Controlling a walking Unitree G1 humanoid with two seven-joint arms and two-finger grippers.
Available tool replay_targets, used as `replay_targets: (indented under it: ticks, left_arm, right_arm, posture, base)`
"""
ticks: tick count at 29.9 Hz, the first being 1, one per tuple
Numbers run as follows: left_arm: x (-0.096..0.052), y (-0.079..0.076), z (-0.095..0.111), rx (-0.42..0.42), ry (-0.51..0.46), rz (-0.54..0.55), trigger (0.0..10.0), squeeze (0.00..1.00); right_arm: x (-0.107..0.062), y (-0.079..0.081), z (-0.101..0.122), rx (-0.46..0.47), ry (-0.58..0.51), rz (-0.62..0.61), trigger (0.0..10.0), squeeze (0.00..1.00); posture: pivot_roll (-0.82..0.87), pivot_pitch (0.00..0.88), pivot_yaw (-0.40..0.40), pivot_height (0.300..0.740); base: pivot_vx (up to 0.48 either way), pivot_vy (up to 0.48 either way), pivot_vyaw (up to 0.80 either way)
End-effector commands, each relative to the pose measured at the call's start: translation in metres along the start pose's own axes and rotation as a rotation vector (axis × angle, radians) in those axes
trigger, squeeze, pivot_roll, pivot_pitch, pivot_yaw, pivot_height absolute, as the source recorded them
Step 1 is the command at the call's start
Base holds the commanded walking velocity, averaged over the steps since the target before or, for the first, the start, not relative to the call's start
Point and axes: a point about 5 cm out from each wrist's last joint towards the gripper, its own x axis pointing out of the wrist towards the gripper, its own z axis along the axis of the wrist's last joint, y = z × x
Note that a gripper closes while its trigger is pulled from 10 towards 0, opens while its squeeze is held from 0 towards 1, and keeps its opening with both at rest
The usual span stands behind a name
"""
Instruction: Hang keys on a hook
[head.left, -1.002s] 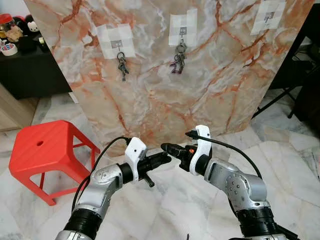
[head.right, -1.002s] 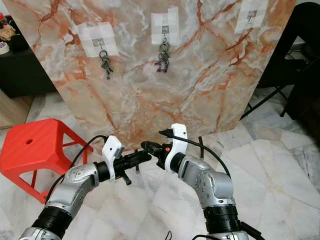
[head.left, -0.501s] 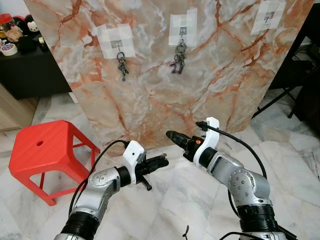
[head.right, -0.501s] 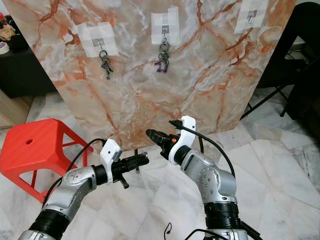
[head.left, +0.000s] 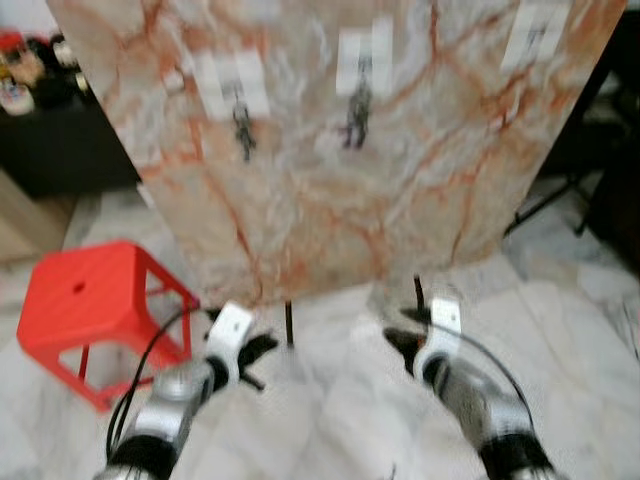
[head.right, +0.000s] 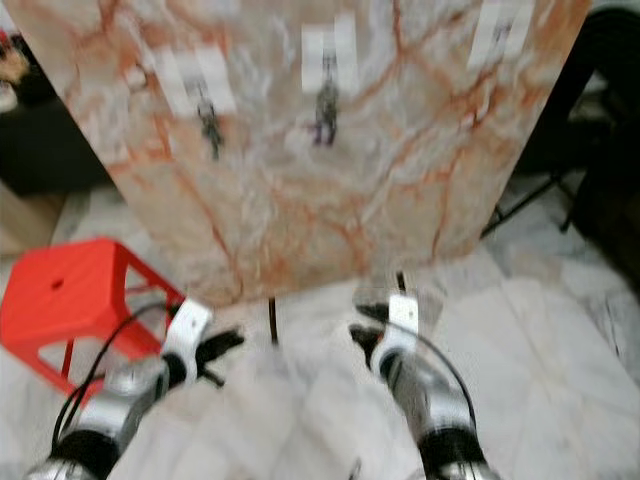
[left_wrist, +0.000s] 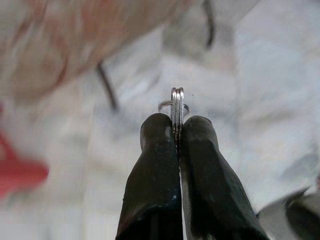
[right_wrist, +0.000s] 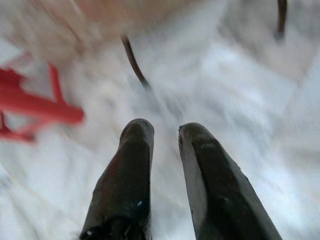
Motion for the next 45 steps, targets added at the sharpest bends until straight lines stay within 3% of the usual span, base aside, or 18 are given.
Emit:
replay_targets:
  ticks: [1,2,5,7,9,10,12,16,19,23,37,45]
  left_arm:
    - [-0.006,0.003,-0.027,0.009,0.115,0.049,10.0,0.0]
    - [-0.016,0.004,-0.06,-0.048,0.231,0.112,10.0,0.0]
    - [-0.031,0.003,-0.096,-0.066,0.372,0.179,10.0,0.0]
    - [-0.037,0.002,-0.107,-0.074,0.415,0.2,10.0,0.0]
    - [-0.051,-0.001,-0.131,-0.113,0.514,0.253,10.0,0.0]
    - [-0.051,-0.001,-0.131,-0.113,0.514,0.253,10.0,0.0]
    - [-0.06,-0.005,-0.146,-0.183,0.548,0.311,10.0,0.0]
    - [-0.067,-0.01,-0.157,-0.218,0.582,0.347,10.0,0.0]
    - [-0.074,-0.02,-0.17,-0.282,0.617,0.38,10.0,0.0]
    - [-0.074,-0.024,-0.172,-0.312,0.62,0.379,10.0,0.0]
    - [-0.073,-0.031,-0.174,-0.29,0.628,0.366,10.0,0.0]
    - [-0.074,-0.036,-0.178,-0.289,0.638,0.359,10.0,0.0]
  right_arm:
    - [0.001,-0.004,-0.013,-0.023,0.028,-0.026,10.0,0.0]
    - [-0.001,-0.015,-0.04,-0.025,0.086,-0.085,10.0,0.0]
    - [-0.006,-0.025,-0.066,-0.036,0.147,-0.141,10.0,0.0]
    - [-0.007,-0.027,-0.071,-0.036,0.161,-0.152,10.0,0.0]
    - [-0.012,-0.032,-0.087,-0.012,0.206,-0.184,10.0,0.0]
    - [-0.012,-0.032,-0.087,-0.012,0.206,-0.184,10.0,0.0]
    - [-0.015,-0.035,-0.098,-0.021,0.23,-0.2,10.0,0.0]
    - [-0.017,-0.036,-0.105,-0.019,0.244,-0.209,10.0,0.0]
    - [-0.02,-0.037,-0.112,-0.094,0.267,-0.205,10.0,0.0]
    - [-0.02,-0.037,-0.112,-0.129,0.263,-0.207,10.0,0.0]
    - [-0.022,-0.037,-0.119,-0.148,0.292,-0.221,10.0,0.0]
    - [-0.022,-0.037,-0.118,-0.13,0.298,-0.22,10.0,0.0]
  posture:
    - [0.02,0.123,0.023,0.74]
    - [0.02,0.118,0.023,0.74]
    - [0.01,0.106,0.021,0.74]
    - [0.01,0.097,0.017,0.74]
    - [0.01,0.089,0.009,0.74]
    - [0.01,0.089,0.009,0.74]
    - [0.02,0.076,-0.002,0.74]
    - [0.02,0.063,-0.008,0.74]
    - [0.01,0.041,-0.007,0.74]
    - [0.01,0.032,-0.005,0.74]
    - [0.0,0.0,0.005,0.74]
    - [0.0,0.0,0.002,0.74]
  base:
    - [0.0,0.0,0.0]
    - [0.0,0.0,0.0]
    - [0.0,0.0,0.0]
    - [0.0,0.0,0.0]
    - [0.0,0.0,0.0]
    - [0.0,0.0,0.0]
    - [0.0,0.0,0.0]
    - [0.0,0.0,0.0]
    - [0.0,0.0,0.0]
    - [0.0,0.0,0.14]
    - [0.0,0.0,0.78]
    - [0.071,0.0,0.0]
